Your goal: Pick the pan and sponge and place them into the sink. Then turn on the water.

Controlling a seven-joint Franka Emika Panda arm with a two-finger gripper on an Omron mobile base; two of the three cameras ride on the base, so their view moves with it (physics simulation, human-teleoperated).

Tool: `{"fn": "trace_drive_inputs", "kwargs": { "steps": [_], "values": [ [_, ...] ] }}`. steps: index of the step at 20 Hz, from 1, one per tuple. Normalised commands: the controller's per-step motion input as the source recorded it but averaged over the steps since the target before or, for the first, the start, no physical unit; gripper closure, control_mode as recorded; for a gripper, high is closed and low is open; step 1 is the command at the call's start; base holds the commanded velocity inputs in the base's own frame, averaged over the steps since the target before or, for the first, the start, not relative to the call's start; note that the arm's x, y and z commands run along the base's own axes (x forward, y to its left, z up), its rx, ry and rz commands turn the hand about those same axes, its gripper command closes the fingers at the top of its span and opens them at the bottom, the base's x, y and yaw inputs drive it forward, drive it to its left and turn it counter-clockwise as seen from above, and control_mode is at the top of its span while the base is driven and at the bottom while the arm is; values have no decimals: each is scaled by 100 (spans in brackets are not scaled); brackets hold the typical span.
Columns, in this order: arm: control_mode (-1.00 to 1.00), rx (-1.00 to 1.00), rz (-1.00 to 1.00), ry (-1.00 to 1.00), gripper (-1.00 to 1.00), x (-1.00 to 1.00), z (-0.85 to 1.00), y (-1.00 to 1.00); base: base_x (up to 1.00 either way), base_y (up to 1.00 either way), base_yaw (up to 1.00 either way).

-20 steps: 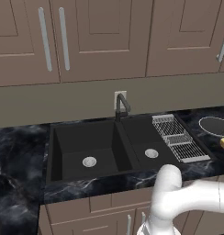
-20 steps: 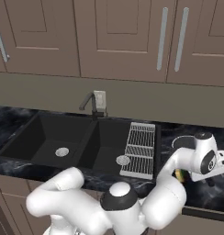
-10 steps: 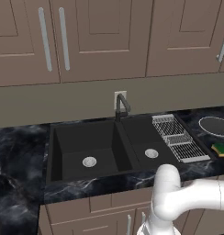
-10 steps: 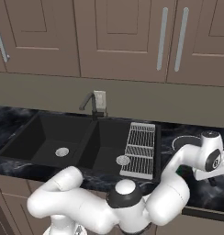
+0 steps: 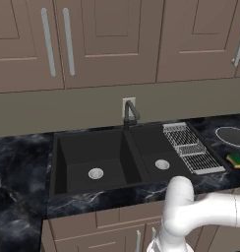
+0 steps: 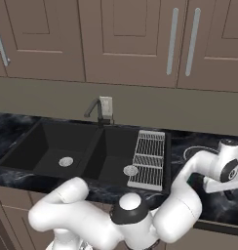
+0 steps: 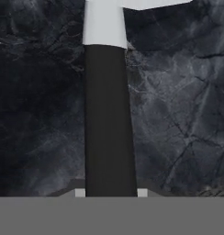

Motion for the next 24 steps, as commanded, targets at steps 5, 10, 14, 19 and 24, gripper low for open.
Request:
{"fn": "trace_drive_inputs", "kwargs": {
  "steps": [5,10,14,19,24],
  "values": [
    [-100,1,6,-6,100,-56,54,65,0,0,0],
    [-100,-6,18,-10,100,-29,67,100,0,0,0],
    [-100,-16,21,-4,100,-10,38,100,0,0,0],
    [-100,-15,17,0,100,-15,2,100,0,0,0],
    [-100,-9,9,6,100,0,0,100,0,0,0]
  ]
}}
